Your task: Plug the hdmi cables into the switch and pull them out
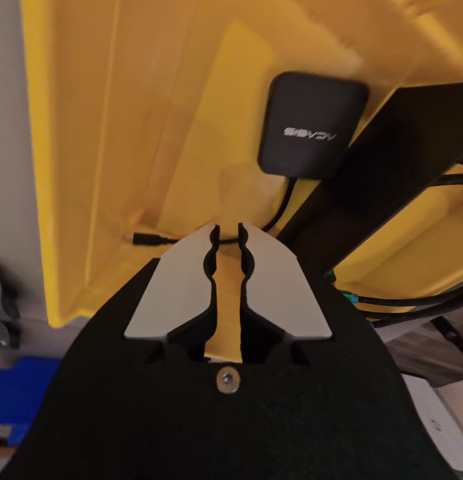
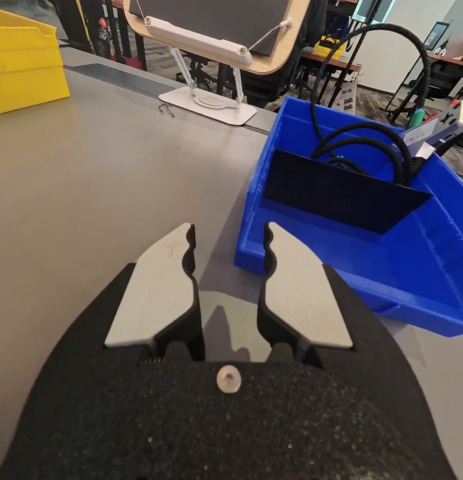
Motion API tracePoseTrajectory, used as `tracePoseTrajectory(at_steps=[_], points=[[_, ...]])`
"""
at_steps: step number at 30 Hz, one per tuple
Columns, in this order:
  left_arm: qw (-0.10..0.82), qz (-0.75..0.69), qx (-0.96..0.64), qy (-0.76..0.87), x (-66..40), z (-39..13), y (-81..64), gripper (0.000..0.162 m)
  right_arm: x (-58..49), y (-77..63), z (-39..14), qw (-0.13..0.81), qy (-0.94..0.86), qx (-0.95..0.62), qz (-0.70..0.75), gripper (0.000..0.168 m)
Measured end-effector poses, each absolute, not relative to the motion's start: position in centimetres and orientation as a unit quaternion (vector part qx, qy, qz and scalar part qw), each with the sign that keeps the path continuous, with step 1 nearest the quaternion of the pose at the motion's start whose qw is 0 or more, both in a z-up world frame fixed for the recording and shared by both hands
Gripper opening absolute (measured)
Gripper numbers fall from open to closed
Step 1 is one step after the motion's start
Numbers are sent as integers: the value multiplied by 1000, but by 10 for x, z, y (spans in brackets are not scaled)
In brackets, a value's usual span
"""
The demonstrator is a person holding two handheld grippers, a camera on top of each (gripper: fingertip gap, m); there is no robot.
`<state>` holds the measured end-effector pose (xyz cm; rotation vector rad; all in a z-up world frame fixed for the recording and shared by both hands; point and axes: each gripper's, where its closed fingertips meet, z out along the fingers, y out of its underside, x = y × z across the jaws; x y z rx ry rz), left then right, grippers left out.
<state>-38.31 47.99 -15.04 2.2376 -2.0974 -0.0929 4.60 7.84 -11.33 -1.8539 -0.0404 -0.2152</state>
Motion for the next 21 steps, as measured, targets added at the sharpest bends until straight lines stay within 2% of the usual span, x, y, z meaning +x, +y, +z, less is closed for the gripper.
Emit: tracePoseTrajectory(at_steps=[1,4,7,9,12,16,19,21], points=[[37,-45,737,-674,-388,-151,484,14,45,78,-113,595,-19,-798,-94,50],[22,-104,716,-690,-398,-158,495,17,44,78,-111,597,-23,-797,-91,50],[22,-170,663,-729,-406,-164,497,33,43,76,-111,598,-25,-797,-87,50],[18,-166,651,-741,-403,-165,493,33,44,74,-111,597,-25,-798,-85,50],[15,-111,684,-720,-390,-166,484,33,45,69,-109,598,-24,-797,-83,50],[20,48,732,-679,-353,-164,457,35,47,65,-107,601,-18,-796,-76,50],[37,140,738,-659,-327,-162,437,61,46,65,-106,604,-15,-794,-65,50],[44,168,740,-649,-313,-163,431,68,44,66,-107,604,-16,-795,-60,50]])
